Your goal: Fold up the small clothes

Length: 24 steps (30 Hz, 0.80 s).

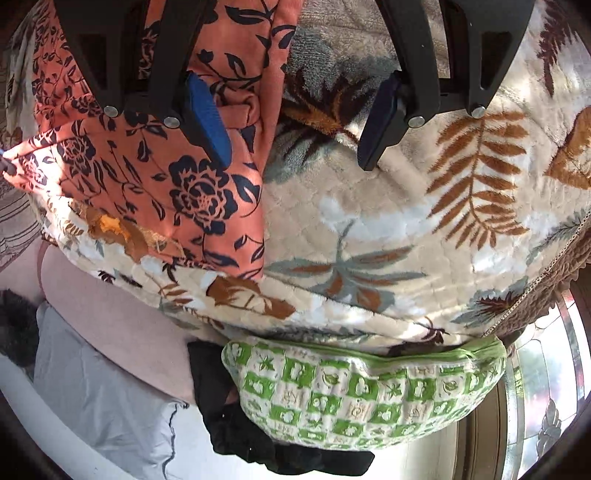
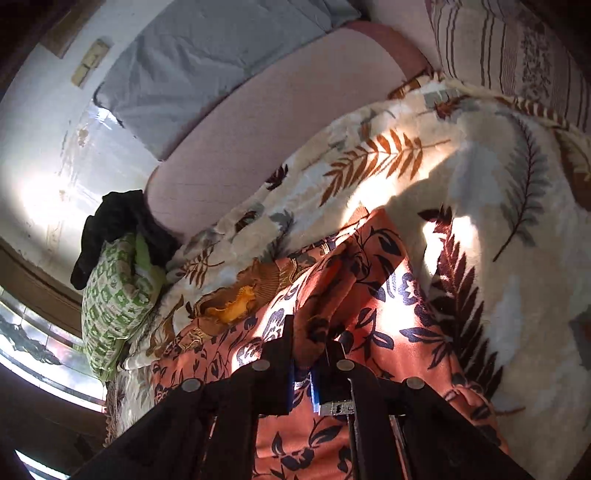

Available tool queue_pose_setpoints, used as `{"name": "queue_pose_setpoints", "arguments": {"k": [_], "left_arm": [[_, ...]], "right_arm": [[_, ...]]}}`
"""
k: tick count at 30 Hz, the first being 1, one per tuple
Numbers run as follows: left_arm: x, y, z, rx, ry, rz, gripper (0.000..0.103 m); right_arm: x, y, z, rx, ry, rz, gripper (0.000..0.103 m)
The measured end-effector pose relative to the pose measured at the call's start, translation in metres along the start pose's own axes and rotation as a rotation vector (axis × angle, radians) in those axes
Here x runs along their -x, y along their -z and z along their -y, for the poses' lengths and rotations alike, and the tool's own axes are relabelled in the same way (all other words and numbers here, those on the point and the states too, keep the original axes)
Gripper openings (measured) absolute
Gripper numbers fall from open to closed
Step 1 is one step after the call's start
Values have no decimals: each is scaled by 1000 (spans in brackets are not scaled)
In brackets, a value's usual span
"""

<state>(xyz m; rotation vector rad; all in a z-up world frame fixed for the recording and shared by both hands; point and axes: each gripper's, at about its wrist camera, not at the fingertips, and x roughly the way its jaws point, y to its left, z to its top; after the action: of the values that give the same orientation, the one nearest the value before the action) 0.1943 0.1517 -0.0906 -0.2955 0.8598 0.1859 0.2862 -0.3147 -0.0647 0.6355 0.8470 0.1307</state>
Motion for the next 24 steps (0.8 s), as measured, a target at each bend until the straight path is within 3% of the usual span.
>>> {"name": "queue_pose_setpoints", "arguments": {"k": [3, 5, 6, 8, 9, 10, 11, 12, 13, 16, 19, 20, 22, 23, 24], "left_arm": [[5, -7, 16, -18, 39, -6, 71], [2, -12, 37, -66, 51, -20, 71], [-5, -13, 48, -102, 30, -25, 71], [-37, -8, 69, -216, -76, -121, 71], [-60, 1, 73, -261, -134, -197, 73], [-72, 8, 72, -266, -144, -218, 74], [-67, 10, 70, -263, -141, -167, 78], [-64, 11, 71, -282, -148, -156, 78], [-62, 12, 72, -292, -152, -153, 78], [-63, 12, 72, -294, -153, -154, 79], [-64, 14, 71, -295, -165, -147, 83], [-64, 15, 71, -297, -170, -141, 85], [-66, 14, 68, -289, -158, -140, 86], [-65, 14, 66, -281, -149, -146, 86], [-62, 12, 64, -269, -137, -153, 85]], "right_arm": [[0, 17, 21, -12, 48, -18, 10], [-30, 30, 45, -26, 83, -140, 14], [-38, 35, 58, -37, 130, -188, 16], [-33, 39, 70, -61, 85, -159, 17], [-24, 38, 70, -53, 90, -133, 22], [-14, 38, 67, -28, 108, -105, 35], [-2, 36, 65, -7, 119, -73, 43], [11, 33, 61, 4, 127, -37, 63], [22, 29, 57, 14, 124, 4, 70], [33, 10, 34, 46, -5, 52, 70], [-12, -3, 15, 49, -196, -99, 72], [-38, -7, 17, 46, -197, -158, 72], [-83, -10, 43, -4, -109, -248, 68], [-99, -15, 65, -78, -135, -268, 61], [-97, -22, 77, -154, -163, -234, 46]]}}
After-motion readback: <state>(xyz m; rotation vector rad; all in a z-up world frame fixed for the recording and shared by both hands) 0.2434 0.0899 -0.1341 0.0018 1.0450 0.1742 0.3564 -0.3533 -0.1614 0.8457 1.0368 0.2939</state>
